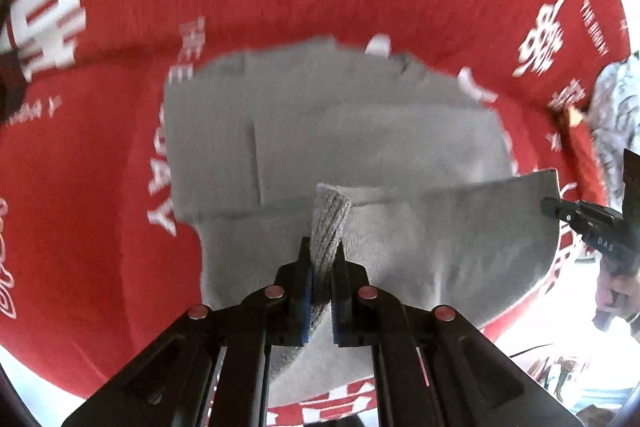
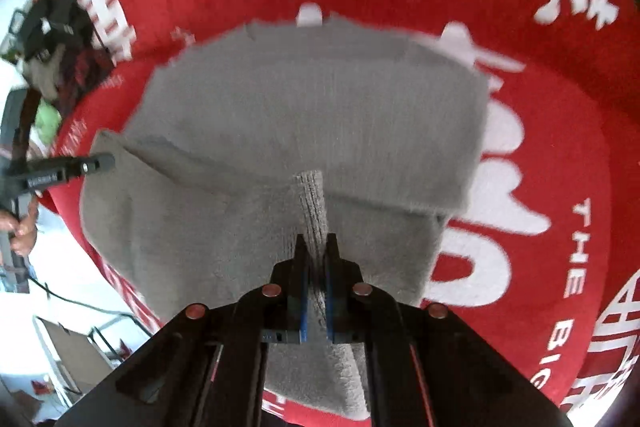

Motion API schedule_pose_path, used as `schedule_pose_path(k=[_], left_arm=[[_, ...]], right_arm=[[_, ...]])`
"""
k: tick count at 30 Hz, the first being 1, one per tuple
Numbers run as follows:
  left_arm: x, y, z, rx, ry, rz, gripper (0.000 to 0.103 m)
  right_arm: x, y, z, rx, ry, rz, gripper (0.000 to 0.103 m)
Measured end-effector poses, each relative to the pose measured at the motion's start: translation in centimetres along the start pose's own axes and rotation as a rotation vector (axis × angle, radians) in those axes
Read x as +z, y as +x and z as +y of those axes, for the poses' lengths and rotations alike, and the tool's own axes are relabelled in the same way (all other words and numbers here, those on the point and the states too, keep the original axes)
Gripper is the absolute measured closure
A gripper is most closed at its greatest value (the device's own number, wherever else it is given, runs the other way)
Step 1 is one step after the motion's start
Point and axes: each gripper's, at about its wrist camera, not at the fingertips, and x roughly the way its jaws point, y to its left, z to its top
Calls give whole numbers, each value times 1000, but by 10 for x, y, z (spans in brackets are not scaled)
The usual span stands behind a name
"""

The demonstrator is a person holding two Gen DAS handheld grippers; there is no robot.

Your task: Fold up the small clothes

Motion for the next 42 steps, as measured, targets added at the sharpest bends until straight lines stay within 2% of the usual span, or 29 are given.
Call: schedule_pose_path(k=[5,9,13,17,20,23,25,27,28,29,31,33,36,38,42], left_arm=[[54,-25,3,20,-4,-147,95],[102,2,17,71,-32,-197,95],[132,60,30,166,-50,-154,95],[141,112,42,226,-104,-98,95],[138,131,48,256,-126,-88,95],[142,133,50,278,-124,-96,94],[145,130,54,320,-133,-90,88],[147,121,61,396,-158,-97,50],[147,111,66,439,-176,-112,47],[146,104,69,449,-186,-121,46],[141,85,76,426,-202,-116,46],[133,71,75,372,-200,-107,46],[107,60,61,295,-165,-71,46],[87,65,47,271,-155,-36,46],[38,69,23,214,-187,3,46]], right_arm=[[52,-31,-9,-30,20,-141,97],[100,-10,-21,-46,37,-181,97],[140,36,-34,-89,25,-150,97],[152,88,-51,-112,66,-90,97],[154,118,-63,-114,105,-49,97],[152,132,-71,-114,126,-39,97],[152,131,-76,-102,155,-46,96],[150,125,-84,-121,203,-46,91],[149,121,-91,-139,242,-44,87],[148,116,-98,-159,287,-37,87],[143,104,-110,-202,350,-30,87],[135,89,-116,-151,379,-49,87],[115,67,-104,-41,359,-47,87],[98,59,-87,15,326,-25,87],[56,52,-54,73,295,35,87]])
